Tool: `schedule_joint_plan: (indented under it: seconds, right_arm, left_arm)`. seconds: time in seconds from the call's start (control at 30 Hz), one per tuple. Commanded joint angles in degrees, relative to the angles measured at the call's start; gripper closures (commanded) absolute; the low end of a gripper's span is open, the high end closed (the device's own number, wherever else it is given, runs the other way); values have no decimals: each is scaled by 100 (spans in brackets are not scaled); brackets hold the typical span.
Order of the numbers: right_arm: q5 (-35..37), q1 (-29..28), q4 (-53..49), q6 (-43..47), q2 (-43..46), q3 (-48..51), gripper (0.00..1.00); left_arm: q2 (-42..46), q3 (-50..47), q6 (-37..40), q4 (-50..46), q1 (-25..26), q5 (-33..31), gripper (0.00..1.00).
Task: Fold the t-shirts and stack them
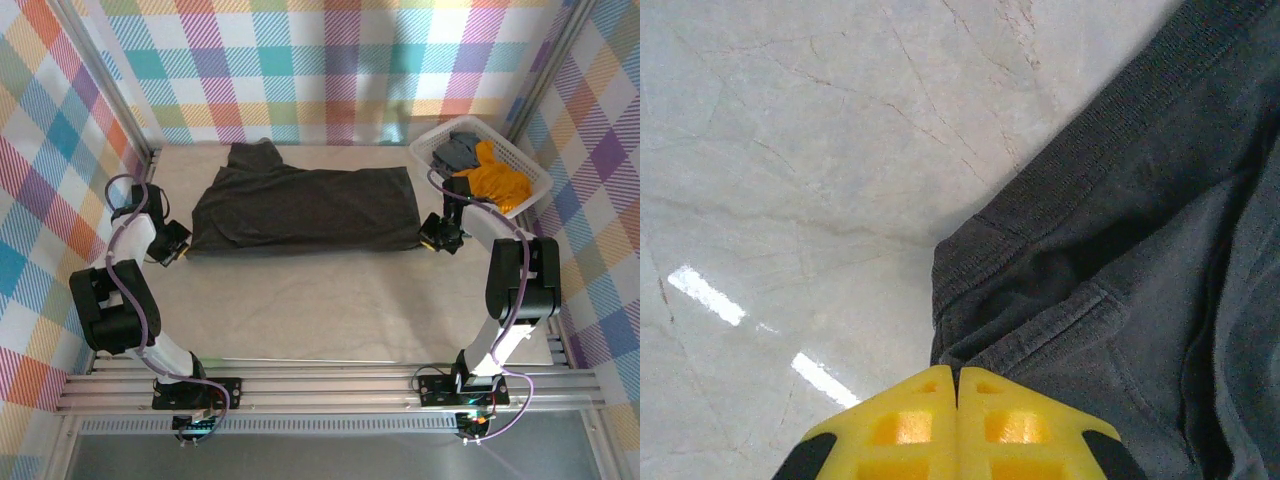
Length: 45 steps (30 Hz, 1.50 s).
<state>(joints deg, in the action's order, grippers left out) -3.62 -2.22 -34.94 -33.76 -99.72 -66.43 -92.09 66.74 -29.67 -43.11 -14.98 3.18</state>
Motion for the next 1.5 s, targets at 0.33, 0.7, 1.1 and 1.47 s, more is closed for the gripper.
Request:
schedule_joint_plan:
  seconds: [0.33,0.7,1.1,1.47]
  right_arm:
    - [43,-163,-384,-600,1240,1335,100]
    - [302,-422,-877,-1388,3244,2908,100]
    - [615,-458,-1036,-1402,3814,2809,59]
    - [-1825,-1982,970,-260,3536,1985,40]
  left_arm:
    - [1685,-1397,-531,-845,171,-707,100]
    - [3368,-2295,-1144,-1410,171,-1113,100]
    - [3597,-2122,-1419,-1642,181,-1008,51]
    - [3337,-2646,-3042,-458,2232,278,51]
